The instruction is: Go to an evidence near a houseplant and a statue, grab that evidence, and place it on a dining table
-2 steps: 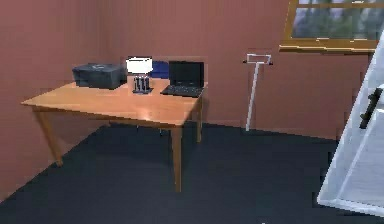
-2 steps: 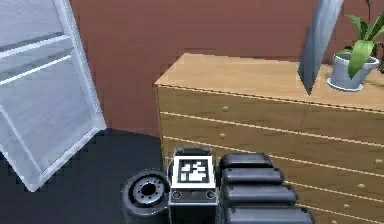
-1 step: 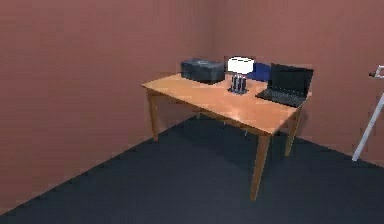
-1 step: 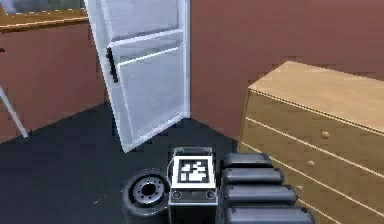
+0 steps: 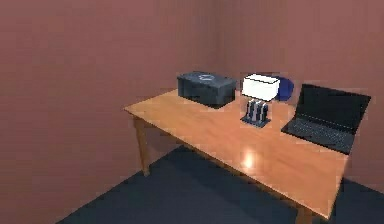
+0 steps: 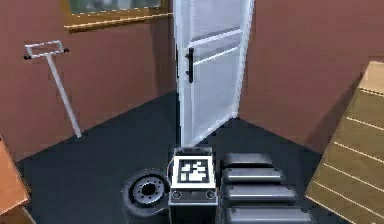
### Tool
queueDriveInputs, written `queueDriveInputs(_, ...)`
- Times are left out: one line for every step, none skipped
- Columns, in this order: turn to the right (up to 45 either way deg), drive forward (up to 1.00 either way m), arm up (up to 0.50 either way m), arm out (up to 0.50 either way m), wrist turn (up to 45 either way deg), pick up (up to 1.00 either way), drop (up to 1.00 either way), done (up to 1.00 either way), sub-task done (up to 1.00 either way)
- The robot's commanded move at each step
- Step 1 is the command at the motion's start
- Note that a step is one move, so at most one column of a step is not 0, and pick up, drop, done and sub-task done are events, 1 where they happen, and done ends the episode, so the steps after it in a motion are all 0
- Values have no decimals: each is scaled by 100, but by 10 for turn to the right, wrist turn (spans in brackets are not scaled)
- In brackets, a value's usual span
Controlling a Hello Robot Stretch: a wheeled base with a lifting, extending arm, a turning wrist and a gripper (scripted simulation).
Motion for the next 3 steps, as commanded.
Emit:
queueDriveInputs(-390, 0, 0, 0, 0, 0, 0, 0, 0)
queueDriveInputs(0, 75, 0, 0, 0, 0, 0, 0, 0)
queueDriveInputs(450, 0, 0, 0, 0, 0, 0, 0, 0)
